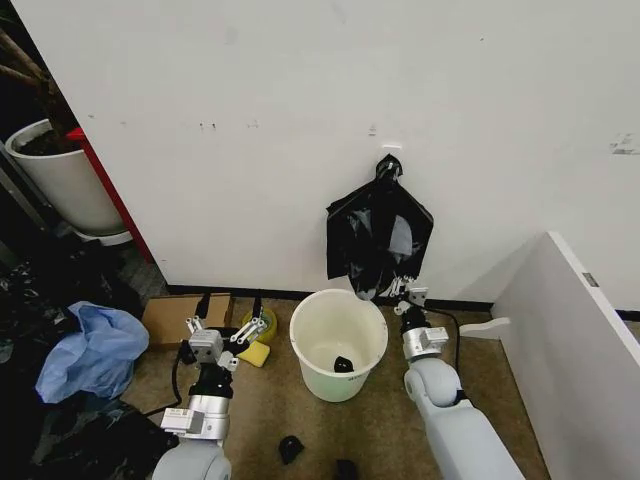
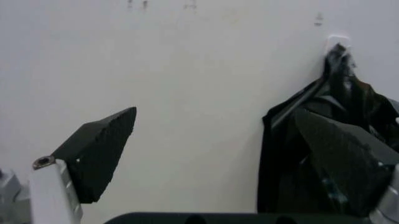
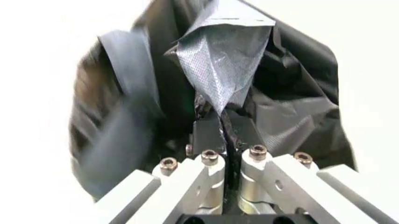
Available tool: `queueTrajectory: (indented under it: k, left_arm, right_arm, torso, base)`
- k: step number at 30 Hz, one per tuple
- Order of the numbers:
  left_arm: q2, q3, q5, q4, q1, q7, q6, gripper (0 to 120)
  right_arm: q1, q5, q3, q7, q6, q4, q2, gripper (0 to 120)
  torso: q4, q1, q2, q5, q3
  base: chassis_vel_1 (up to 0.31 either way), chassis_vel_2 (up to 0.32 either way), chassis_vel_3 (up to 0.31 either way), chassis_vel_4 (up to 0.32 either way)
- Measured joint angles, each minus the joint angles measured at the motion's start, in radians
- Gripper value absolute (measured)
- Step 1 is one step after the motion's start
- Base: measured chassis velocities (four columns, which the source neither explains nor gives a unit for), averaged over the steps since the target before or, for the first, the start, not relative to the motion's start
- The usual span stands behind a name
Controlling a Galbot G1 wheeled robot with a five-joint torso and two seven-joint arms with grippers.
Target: Place the garbage bag over the trash bin.
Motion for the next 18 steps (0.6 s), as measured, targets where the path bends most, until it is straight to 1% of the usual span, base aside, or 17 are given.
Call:
queueTrajectory:
  k: [3,4,5,9,11,12,13,15,17,18]
  left_arm:
    - [0.038,0.02,-0.003,0.028,-0.037,0.033,-0.016,100]
    - [0.038,0.02,-0.003,0.028,-0.037,0.033,-0.016,100]
    - [0.055,0.029,-0.004,0.046,-0.059,0.051,-0.028,100]
    - [0.148,0.064,-0.017,0.129,-0.164,0.135,-0.068,100]
    - [0.224,0.077,-0.029,0.181,-0.227,0.186,-0.076,100]
    - [0.224,0.077,-0.029,0.181,-0.227,0.186,-0.076,100]
    - [0.259,0.082,-0.033,0.2,-0.253,0.205,-0.077,100]
    - [0.305,0.094,-0.036,0.228,-0.298,0.228,-0.08,100]
    - [0.349,0.13,-0.03,0.264,-0.366,0.248,-0.086,100]
    - [0.36,0.149,-0.025,0.279,-0.395,0.253,-0.09,100]
  right_arm:
    - [-0.043,0.103,-0.007,-0.03,-0.026,0.088,-0.02,0]
    - [-0.043,0.103,-0.007,-0.03,-0.026,0.088,-0.02,0]
    - [-0.057,0.126,-0.009,-0.04,-0.031,0.113,-0.025,0]
    - [-0.086,0.165,-0.013,-0.077,-0.035,0.165,-0.034,0]
    - [-0.091,0.168,-0.013,-0.093,-0.033,0.172,-0.034,0]
    - [-0.091,0.168,-0.013,-0.093,-0.033,0.172,-0.034,0]
    - [-0.091,0.168,-0.013,-0.099,-0.031,0.172,-0.033,0]
    - [-0.085,0.17,-0.019,-0.106,-0.027,0.168,-0.029,0]
    - [-0.081,0.17,-0.024,-0.113,-0.024,0.162,-0.024,0]
    - [-0.081,0.17,-0.025,-0.116,-0.022,0.161,-0.022,0]
  torso:
    - [0.0001,0.0,0.0,0.0,0.0]
    - [0.0001,0.0,0.0,0.0,0.0]
    - [0.0002,0.0,0.0,-0.0001,0.0]
    - [-0.0002,0.0,0.0,-0.0002,0.0]
    - [-0.0001,0.0,0.0,-0.0003,0.0]
    - [-0.0001,0.0,0.0,-0.0003,0.0]
    - [-0.0001,0.0,0.0,-0.0001,0.0]
    - [0.0004,0.0,0.0,-0.0002,0.0]
    - [0.0004,0.0,0.0,0.0,0.0]
    - [0.0002,0.0,0.0,0.0001,0.0]
  base:
    - [0.0,0.0,0.0,0.0]
    - [0.0,0.0,0.0,0.0]
    - [0.0,0.0,0.0,0.0]
    - [0.0,0.0,0.0,0.0]
    - [0.0,0.0,0.0,0.0]
    - [0.0,0.0,0.0,0.0]
    - [0.0,0.0,0.0,0.0]
    - [0.0,0.0,0.0,0.0]
    - [0.0,0.0,0.0,0.0]
    - [0.0,0.0,0.0,0.0]
